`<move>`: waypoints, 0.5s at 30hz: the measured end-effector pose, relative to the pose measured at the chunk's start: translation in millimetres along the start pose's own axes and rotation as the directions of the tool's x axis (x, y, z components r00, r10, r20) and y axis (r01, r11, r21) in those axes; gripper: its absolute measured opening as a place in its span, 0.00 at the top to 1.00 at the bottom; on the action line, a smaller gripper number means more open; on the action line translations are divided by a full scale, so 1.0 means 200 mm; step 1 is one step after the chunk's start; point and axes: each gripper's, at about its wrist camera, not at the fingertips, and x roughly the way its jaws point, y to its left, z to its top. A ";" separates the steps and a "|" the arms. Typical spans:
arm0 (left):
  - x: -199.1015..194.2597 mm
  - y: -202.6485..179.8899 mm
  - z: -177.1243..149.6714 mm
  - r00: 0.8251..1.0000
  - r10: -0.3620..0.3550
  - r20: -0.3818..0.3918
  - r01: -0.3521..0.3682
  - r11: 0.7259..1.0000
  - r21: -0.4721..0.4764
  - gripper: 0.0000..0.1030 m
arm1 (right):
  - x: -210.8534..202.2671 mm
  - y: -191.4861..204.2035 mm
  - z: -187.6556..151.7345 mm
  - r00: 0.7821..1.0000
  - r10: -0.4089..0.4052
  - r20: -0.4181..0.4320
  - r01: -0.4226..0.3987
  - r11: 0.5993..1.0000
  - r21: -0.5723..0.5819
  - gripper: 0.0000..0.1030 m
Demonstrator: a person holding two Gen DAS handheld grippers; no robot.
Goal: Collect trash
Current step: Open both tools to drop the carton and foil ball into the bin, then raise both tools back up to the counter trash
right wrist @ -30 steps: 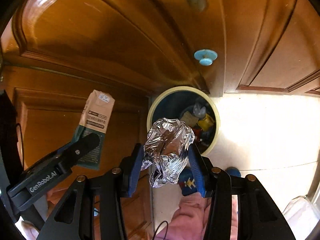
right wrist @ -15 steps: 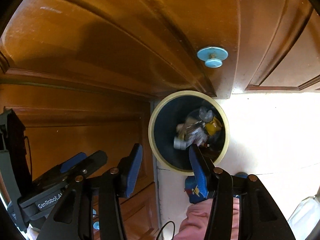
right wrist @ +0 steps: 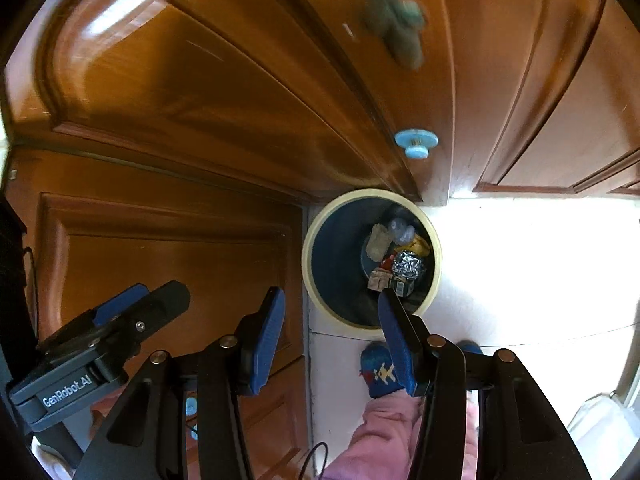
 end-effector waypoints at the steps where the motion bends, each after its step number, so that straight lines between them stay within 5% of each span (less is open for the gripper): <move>1: -0.05 -0.01 0.00 1.000 -0.002 0.008 0.002 1.000 0.006 0.24 | -0.04 0.03 -0.01 1.000 -0.003 0.006 0.003 1.000 -0.005 0.52; 15: -0.83 -0.25 0.02 0.988 -0.047 0.147 0.032 0.994 0.107 0.24 | -0.81 0.31 -0.03 0.994 -0.048 0.093 0.059 0.992 -0.113 0.52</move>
